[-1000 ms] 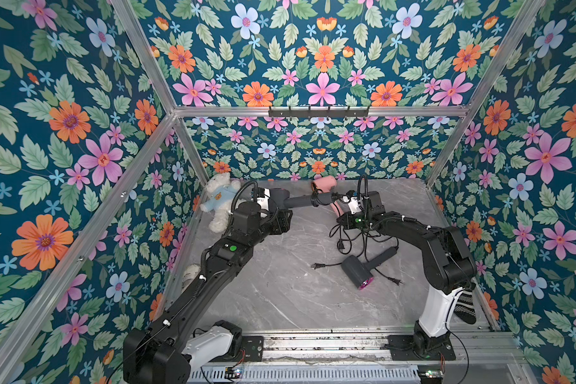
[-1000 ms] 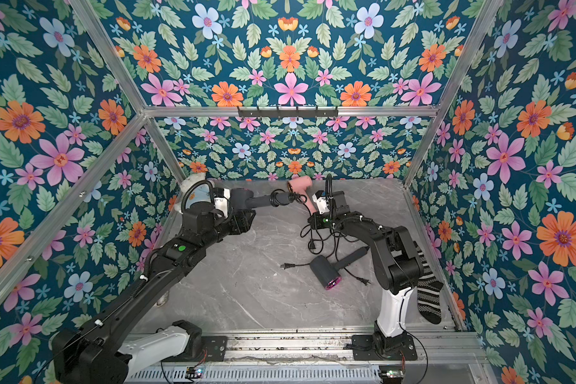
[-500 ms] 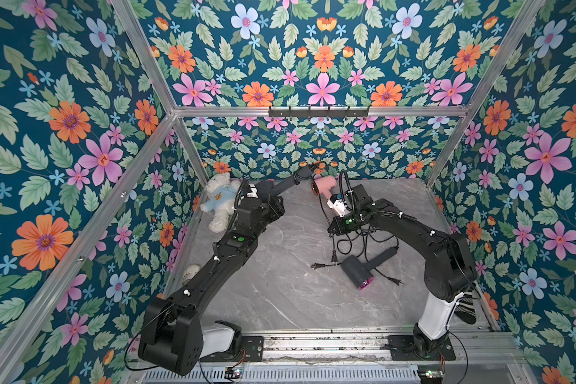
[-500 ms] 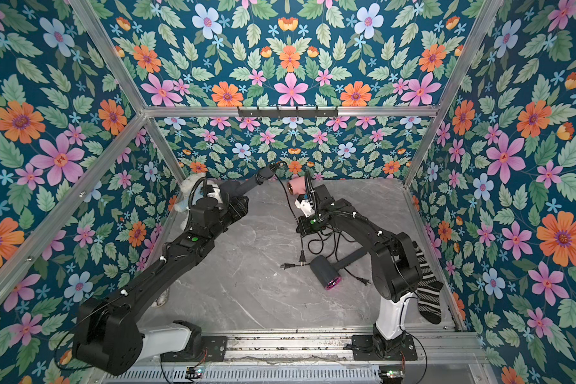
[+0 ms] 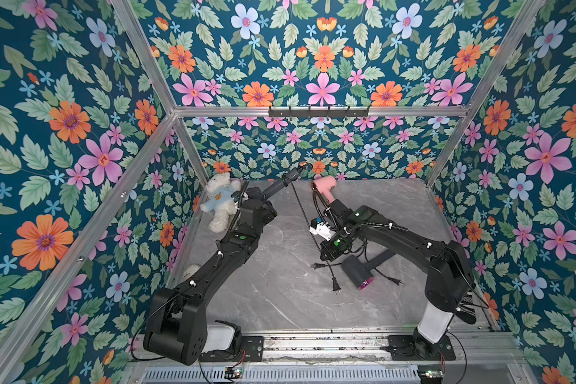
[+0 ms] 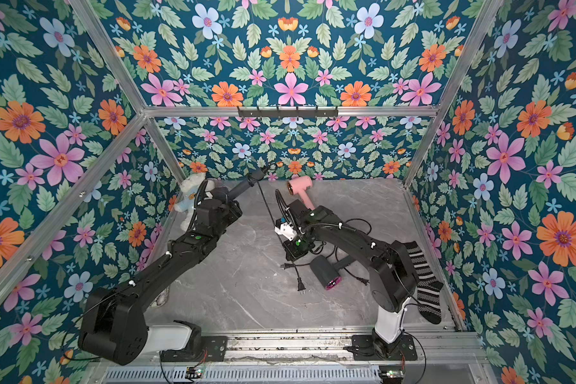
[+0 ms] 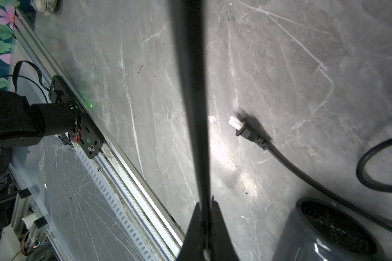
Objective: Wrap the cord around the hair dryer
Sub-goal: Wrap the power cord around the hair dryer.
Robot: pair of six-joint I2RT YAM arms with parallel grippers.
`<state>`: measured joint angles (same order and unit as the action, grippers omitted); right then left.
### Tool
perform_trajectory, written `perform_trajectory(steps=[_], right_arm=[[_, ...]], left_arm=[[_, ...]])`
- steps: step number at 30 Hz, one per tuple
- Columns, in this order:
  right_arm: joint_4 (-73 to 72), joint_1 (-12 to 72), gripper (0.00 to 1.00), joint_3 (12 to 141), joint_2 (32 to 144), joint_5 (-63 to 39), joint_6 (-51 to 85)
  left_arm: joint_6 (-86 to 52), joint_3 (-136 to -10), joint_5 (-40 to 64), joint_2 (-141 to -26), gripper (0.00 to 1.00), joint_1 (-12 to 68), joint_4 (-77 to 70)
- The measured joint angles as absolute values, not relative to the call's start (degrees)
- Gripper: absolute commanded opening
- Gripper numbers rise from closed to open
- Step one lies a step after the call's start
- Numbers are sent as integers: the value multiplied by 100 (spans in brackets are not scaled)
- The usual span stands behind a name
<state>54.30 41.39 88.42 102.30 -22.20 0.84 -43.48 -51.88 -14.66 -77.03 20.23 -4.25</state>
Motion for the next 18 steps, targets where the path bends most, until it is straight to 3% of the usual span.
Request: perform_trajectory(steps=[10, 18], right_arm=[[6921, 4491, 0, 10733, 10475, -1439, -364], [7609, 4313, 0, 12595, 11115, -543, -764]], left_arm=[[-2626, -5564, -3988, -8792, 0, 2849, 139], [-1470, -5424, -4064, -9137, 0, 3146, 307]])
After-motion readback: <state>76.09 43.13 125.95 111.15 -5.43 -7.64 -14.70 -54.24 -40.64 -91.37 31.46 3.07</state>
